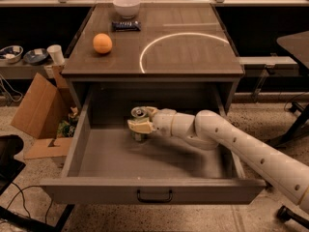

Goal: Place green can into top drawer

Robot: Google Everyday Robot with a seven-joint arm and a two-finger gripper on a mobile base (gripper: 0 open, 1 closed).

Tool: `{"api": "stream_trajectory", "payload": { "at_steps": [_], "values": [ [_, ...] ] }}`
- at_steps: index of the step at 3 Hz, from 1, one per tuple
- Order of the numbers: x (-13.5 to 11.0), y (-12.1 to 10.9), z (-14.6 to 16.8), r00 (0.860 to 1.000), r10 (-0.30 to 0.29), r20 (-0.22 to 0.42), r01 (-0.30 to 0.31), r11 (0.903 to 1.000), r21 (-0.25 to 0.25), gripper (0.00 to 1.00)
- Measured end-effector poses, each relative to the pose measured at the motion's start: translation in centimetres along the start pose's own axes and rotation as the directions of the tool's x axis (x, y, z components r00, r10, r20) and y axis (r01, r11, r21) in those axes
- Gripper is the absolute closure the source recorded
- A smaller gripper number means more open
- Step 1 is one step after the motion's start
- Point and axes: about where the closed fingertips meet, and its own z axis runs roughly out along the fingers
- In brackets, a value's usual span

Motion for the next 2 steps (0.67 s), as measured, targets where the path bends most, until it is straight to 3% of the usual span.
{"api": "stream_trajectory", "payload": {
  "at_steps": [1,2],
  "values": [
    [0.5,0.4,0.24,1.0,0.006,-0.01,-0.006,1.0,0.007,1.0],
    [0.47,0.41,0.24,1.0,0.006,-0.01,-0.005,1.0,0.007,0.84]
  ]
}}
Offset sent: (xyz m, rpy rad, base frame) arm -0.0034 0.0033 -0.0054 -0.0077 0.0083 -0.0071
